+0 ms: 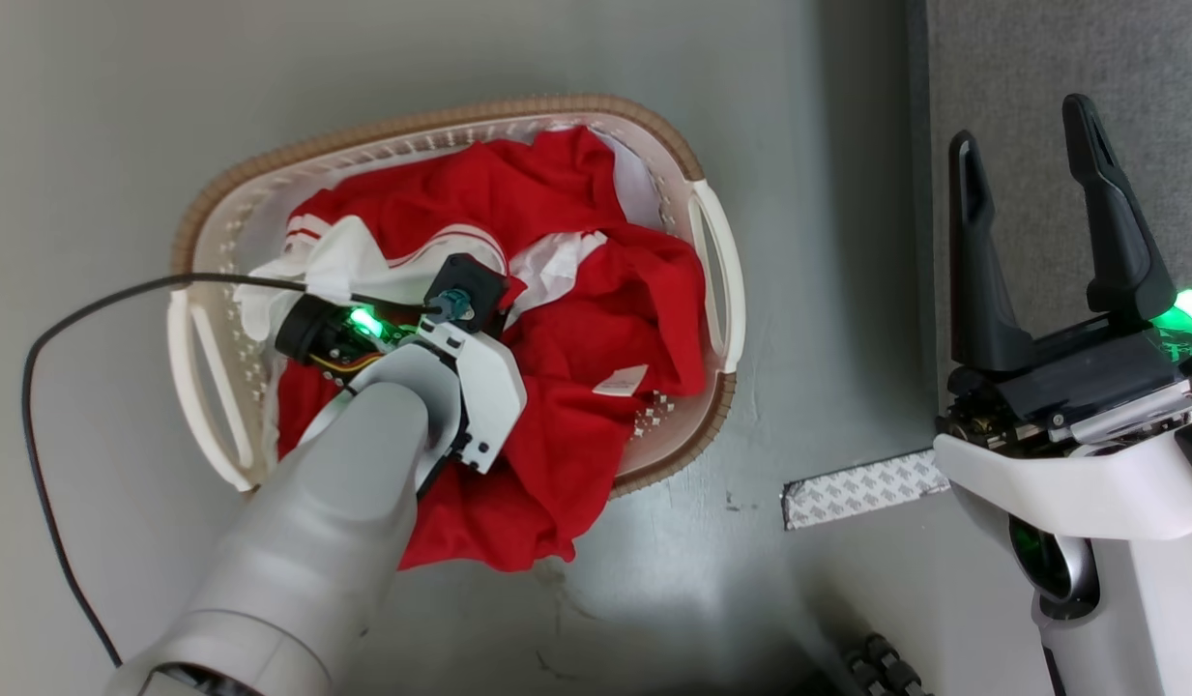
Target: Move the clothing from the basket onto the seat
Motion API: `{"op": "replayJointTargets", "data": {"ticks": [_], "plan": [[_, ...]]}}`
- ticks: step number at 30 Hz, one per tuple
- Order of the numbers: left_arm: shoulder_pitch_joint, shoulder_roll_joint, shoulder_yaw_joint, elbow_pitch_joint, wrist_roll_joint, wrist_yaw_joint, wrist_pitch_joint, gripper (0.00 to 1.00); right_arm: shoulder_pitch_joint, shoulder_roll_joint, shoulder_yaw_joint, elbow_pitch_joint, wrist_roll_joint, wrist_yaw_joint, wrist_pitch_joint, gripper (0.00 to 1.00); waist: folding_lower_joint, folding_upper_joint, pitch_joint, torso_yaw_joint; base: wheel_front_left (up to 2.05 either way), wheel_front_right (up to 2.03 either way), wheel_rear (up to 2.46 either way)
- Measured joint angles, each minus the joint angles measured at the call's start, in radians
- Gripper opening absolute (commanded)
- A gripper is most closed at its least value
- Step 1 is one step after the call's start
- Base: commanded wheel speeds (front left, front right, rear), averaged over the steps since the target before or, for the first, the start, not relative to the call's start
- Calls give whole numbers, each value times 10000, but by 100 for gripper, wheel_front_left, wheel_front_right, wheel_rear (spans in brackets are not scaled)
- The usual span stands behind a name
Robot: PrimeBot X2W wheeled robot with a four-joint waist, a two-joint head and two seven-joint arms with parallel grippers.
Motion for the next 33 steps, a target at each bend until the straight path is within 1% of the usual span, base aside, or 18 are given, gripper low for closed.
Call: {"op": "replayJointTargets", "data": {"ticks": [5,6,8,15,23,27,30,33], "plan": [[83,-58,-42,-19,-502,0,-529,0,72,2,-44,157,-48,0,0,100,0,0,-365,125,0,0,0],[174,-86,-2,-90,-815,0,-848,0,144,2,-77,215,-73,0,0,100,0,0,-628,207,0,0,0],[328,-102,23,-194,-1051,0,-1060,0,224,2,-121,326,-86,0,0,100,0,0,-939,299,0,0,0],[1409,-125,73,-901,-2134,0,-1446,0,806,6,-188,857,-109,0,0,100,-1,0,-2410,626,0,0,0],[2869,-109,257,-2307,-3565,0,-1524,0,1719,8,-207,1444,-92,0,-2,100,-3,0,-4471,975,0,0,0],[3581,136,495,-3106,-4151,0,-1526,0,2204,8,-232,1687,-36,0,-2,100,-4,0,-5530,1085,0,0,0],[4019,320,658,-3766,-4332,15,-1519,0,2546,6,-272,1854,-36,0,0,100,-4,0,-6277,1140,0,0,0],[4500,477,752,-4512,-4556,167,-1453,0,2898,8,-336,2027,-92,0,-2,100,-4,0,-6989,1174,0,0,0]]}}
